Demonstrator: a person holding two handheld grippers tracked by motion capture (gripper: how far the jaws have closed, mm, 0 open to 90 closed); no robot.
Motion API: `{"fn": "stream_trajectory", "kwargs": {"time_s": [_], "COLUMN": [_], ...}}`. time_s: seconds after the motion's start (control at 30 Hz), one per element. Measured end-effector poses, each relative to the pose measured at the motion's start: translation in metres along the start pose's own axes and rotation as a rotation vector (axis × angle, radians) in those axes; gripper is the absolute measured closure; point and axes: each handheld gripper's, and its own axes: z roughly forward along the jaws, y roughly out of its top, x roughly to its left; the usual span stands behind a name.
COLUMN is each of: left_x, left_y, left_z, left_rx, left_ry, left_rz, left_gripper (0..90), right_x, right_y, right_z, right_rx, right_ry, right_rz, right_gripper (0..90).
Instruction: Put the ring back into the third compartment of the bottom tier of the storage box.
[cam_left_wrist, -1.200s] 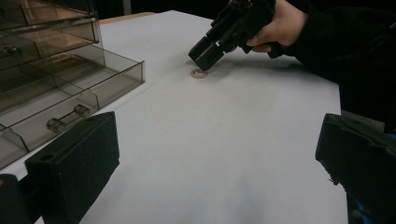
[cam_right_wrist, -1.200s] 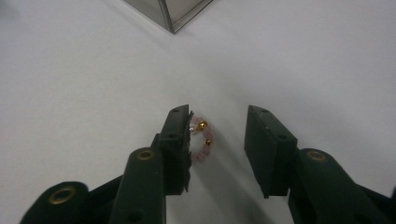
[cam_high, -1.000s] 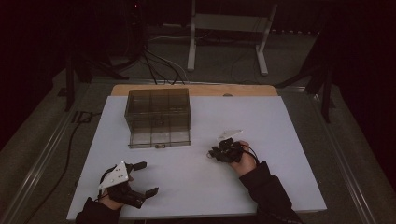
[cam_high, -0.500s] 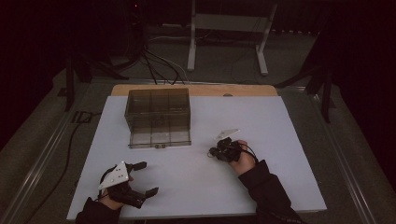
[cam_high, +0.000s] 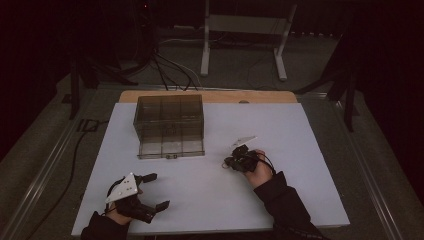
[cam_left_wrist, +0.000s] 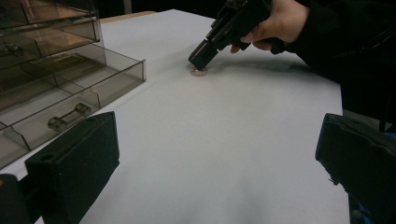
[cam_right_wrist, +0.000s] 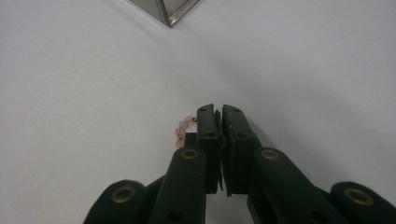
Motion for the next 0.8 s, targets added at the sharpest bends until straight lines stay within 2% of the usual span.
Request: {"fn": "stream_trajectory", "kwargs": {"time_s": [0.8], "left_x": [0.000], "left_y": [0.000], "left_z": [0.000], "left_rx": [-0.004], "left_ry": [-0.001], "left_rz": [-0.003], "left_gripper": [0.6], "right_x": [-0.004], "right_y": [0.008], "right_z": [-0.017], "right_rx": [-0.033], "right_ry": [0.014], "right_rz": [0.027], "right_gripper": [86.6]}}
